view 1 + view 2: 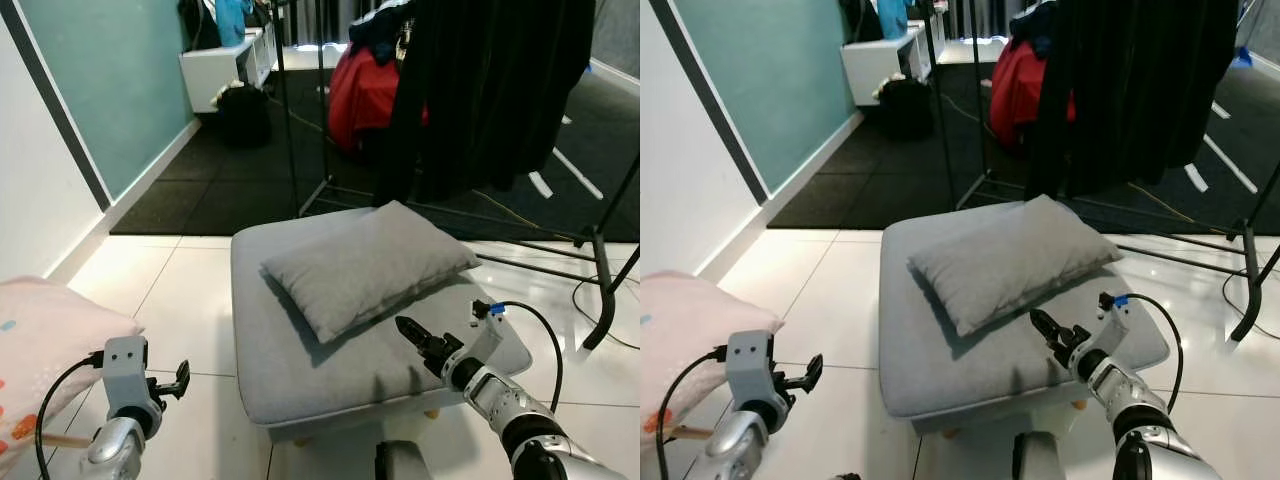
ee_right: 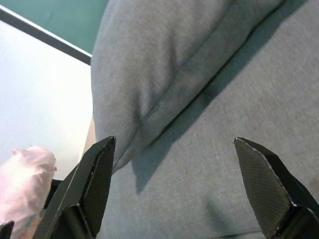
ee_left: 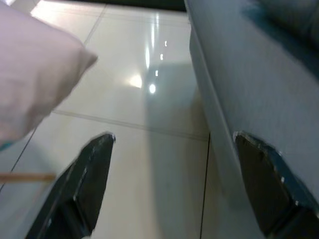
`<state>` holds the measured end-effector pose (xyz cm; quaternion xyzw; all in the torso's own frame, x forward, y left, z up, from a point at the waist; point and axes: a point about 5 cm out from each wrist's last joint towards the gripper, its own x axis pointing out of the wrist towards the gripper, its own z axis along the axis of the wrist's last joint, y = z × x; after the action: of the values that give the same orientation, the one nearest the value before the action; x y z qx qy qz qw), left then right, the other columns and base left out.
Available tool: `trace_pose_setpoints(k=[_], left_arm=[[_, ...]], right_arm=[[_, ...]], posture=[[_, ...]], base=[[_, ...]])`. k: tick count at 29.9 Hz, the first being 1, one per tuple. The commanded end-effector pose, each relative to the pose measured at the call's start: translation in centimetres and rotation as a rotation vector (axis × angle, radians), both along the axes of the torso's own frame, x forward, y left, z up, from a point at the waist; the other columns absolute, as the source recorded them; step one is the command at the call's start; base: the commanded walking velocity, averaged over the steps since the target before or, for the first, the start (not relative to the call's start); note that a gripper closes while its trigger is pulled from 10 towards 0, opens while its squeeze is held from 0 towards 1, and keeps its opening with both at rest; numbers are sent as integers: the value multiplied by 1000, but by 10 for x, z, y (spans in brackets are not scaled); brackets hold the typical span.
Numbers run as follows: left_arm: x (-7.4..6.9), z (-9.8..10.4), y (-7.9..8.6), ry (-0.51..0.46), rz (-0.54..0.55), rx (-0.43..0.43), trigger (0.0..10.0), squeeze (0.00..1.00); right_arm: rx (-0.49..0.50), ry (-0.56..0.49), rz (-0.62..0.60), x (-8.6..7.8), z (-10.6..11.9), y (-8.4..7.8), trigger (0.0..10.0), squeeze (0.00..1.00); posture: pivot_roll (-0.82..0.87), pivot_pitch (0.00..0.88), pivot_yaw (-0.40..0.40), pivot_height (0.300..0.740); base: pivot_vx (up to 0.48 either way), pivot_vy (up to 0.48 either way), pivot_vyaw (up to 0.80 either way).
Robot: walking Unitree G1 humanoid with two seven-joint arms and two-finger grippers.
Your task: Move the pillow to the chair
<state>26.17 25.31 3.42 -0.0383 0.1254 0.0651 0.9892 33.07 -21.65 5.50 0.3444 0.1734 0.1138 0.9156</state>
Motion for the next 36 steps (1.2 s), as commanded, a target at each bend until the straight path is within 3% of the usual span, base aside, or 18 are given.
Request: trace_pose_setpoints(k=[1, 4, 9, 19, 24, 36], left_arm=[[-8, 2, 11, 17, 12, 21, 10000, 0], [-13, 5, 15, 14, 14, 30, 10000, 0], [-36, 20, 26, 11, 22, 68, 10000, 0], [-58, 34, 20, 35, -9, 91, 10000, 0], [-74, 42, 19, 60, -17, 97, 10000, 0], [-100, 61, 15, 110, -29, 114, 10000, 0]], right_arm=[[39, -9, -2, 4, 3, 6, 10000, 0], [60, -22, -3, 6, 6, 7, 10000, 0], [193, -125, 18, 20, 29, 17, 10000, 0], [181, -135, -8, 34, 44, 31, 10000, 0], [116, -111, -39, 45, 55, 39, 10000, 0], [225, -187, -28, 58, 83, 47, 10000, 0]], posture=[[-92, 150, 63, 435], [-73, 174, 70, 430], [-24, 233, 79, 405], [18, 309, 100, 370], [37, 364, 104, 370], [84, 432, 105, 370]], base=[[0, 0, 0], [0, 0, 0], [0, 0, 0], [0, 0, 0], [0, 0, 0], [0, 0, 0]])
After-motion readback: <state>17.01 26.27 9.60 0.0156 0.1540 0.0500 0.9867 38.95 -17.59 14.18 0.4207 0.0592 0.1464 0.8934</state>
